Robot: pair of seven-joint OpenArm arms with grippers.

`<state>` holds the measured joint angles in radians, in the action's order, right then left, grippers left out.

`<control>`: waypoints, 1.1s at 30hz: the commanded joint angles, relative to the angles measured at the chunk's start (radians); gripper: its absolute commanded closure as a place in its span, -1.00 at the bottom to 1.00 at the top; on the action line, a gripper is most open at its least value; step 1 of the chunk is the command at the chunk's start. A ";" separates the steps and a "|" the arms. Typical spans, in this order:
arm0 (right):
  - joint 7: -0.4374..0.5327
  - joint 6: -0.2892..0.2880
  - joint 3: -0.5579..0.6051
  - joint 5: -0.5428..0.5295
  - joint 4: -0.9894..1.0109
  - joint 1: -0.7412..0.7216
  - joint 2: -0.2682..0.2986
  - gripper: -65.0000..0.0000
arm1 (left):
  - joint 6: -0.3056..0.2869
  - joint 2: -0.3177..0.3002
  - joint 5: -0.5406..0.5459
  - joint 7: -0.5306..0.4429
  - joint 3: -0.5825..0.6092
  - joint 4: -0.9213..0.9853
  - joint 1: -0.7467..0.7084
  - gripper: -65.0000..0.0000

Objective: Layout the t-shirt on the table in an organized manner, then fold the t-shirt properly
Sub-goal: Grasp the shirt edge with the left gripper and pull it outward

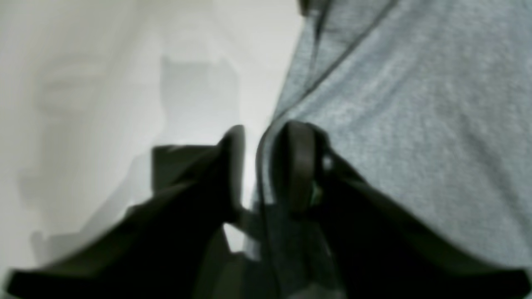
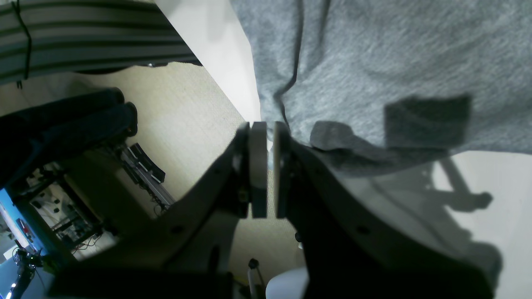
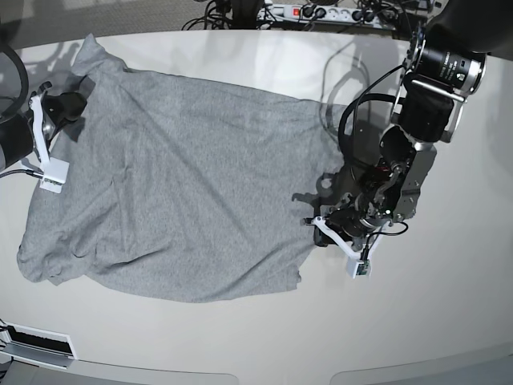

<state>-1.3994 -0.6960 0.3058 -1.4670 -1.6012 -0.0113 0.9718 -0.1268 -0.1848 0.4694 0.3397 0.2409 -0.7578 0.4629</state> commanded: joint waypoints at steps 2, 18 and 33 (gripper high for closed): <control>0.003 -0.002 -0.011 -0.017 -0.007 -0.016 0.023 0.86 | 0.000 -0.003 -0.002 -0.024 -0.004 -0.016 0.026 0.25; 0.003 -0.002 -0.011 -0.017 -0.007 -0.016 0.022 0.86 | 0.001 -0.004 0.003 0.094 -0.004 -0.023 -0.122 1.00; 0.003 -0.002 -0.011 -0.017 -0.007 -0.016 0.022 0.86 | 0.001 -0.184 0.015 0.336 -0.004 -0.151 -0.127 1.00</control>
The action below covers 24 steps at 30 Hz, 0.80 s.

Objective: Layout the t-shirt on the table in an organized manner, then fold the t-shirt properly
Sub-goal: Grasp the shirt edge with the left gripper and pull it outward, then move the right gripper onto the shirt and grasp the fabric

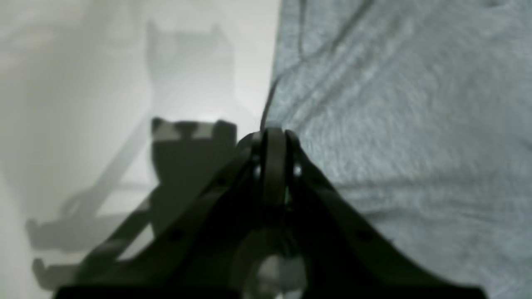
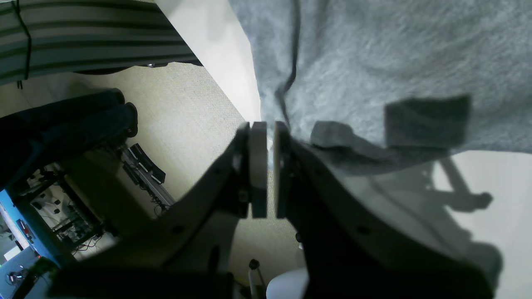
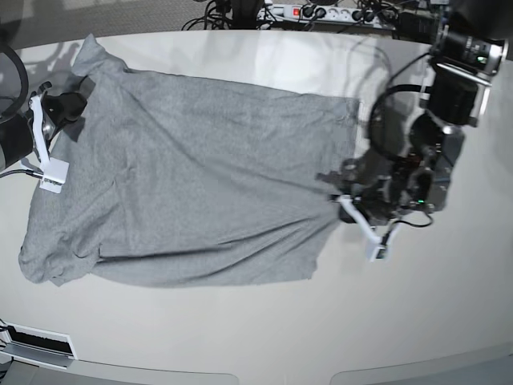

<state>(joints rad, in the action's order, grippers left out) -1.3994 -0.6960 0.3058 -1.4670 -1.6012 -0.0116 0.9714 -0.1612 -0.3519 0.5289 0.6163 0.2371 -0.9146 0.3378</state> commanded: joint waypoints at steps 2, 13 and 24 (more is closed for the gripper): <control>0.003 -0.002 -0.011 -0.017 -0.007 -0.016 0.019 0.86 | 0.027 -0.065 -0.006 0.067 0.000 0.006 -0.011 1.00; 0.003 -0.002 -0.011 0.009 -0.007 -0.084 -0.130 0.85 | 0.016 -0.282 0.089 0.074 -0.004 0.006 -0.023 1.00; 0.304 0.386 -0.011 1.012 -0.005 -0.115 -0.375 0.08 | 0.016 -0.304 0.090 0.050 -0.004 0.006 -0.023 1.00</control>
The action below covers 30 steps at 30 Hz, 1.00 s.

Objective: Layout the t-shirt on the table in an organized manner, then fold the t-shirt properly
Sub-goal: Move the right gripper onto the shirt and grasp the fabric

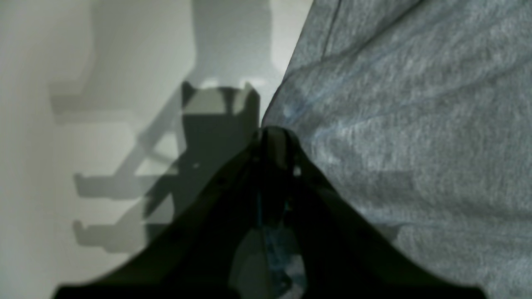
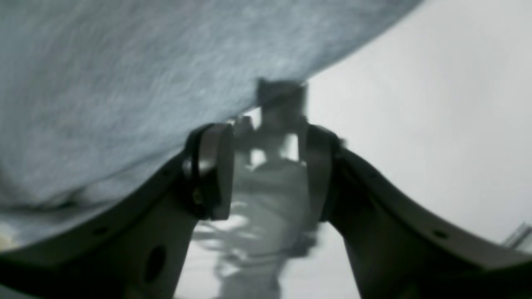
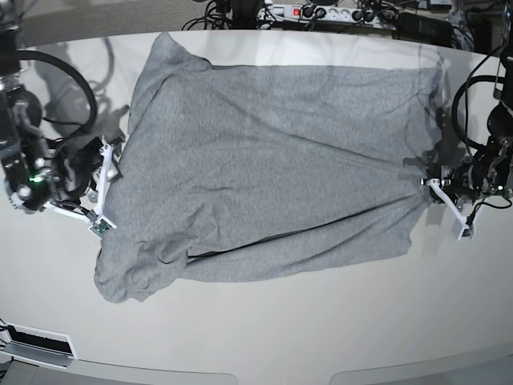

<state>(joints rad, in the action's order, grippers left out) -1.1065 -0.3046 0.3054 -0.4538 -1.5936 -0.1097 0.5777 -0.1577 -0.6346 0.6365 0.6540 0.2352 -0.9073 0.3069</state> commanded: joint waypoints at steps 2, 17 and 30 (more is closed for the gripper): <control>0.032 0.063 -0.011 0.091 -0.006 -0.007 -0.002 0.09 | 0.013 -0.019 -0.018 0.012 -0.002 -0.002 0.009 1.00; 0.156 0.105 -0.011 0.179 0.268 0.066 -0.138 0.51 | 0.013 -0.013 -0.024 0.001 -0.002 -0.002 0.009 1.00; 0.190 -0.125 -0.013 0.112 0.254 0.031 -0.337 1.00 | 0.012 -0.013 -0.008 -0.002 -0.002 -0.002 0.009 1.00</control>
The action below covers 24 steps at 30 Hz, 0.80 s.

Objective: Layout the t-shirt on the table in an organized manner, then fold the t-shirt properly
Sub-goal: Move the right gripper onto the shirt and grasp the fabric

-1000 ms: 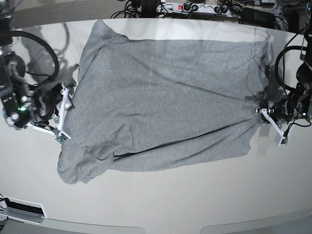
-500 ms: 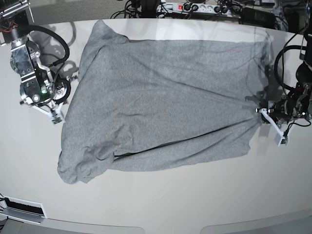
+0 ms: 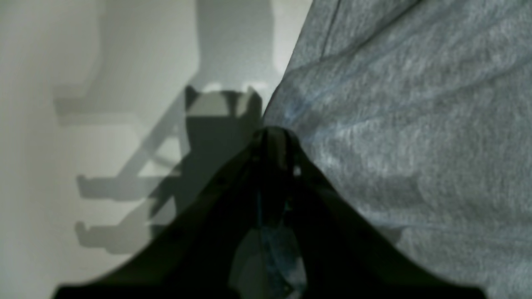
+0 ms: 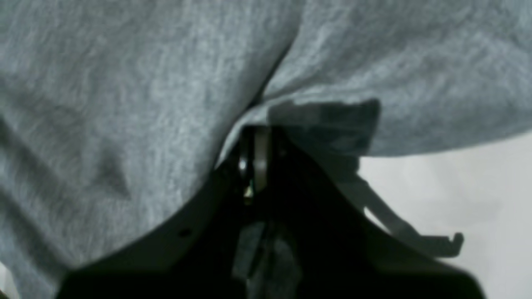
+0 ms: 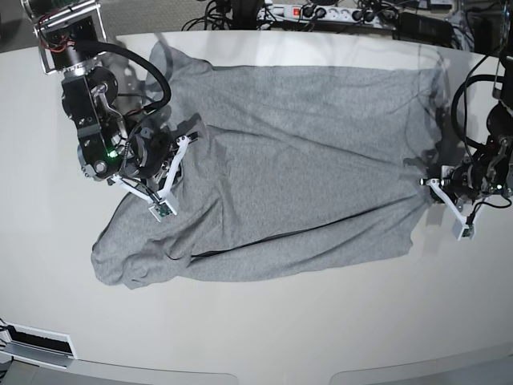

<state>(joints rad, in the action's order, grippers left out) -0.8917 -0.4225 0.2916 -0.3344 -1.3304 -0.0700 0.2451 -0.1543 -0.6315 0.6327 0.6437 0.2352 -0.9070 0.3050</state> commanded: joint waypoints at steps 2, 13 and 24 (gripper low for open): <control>-0.058 -0.009 0.000 -0.022 -0.056 -0.030 -0.003 1.00 | 0.009 -0.016 0.012 0.008 -0.002 -0.002 0.011 1.00; -0.188 -0.232 -0.050 -0.415 -0.543 -0.038 -0.026 1.00 | -0.013 0.021 0.012 -0.015 -0.002 -0.002 0.010 1.00; -0.161 0.030 -0.208 -0.136 -0.533 0.077 -0.024 1.00 | -0.071 0.033 0.012 -0.014 -0.002 -0.002 0.011 1.00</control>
<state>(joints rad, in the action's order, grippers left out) -1.0740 -0.3836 0.0864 -0.4606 -1.8488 0.0311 0.2180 -0.2176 -0.5903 0.6468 0.6029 0.2340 -0.9054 0.3077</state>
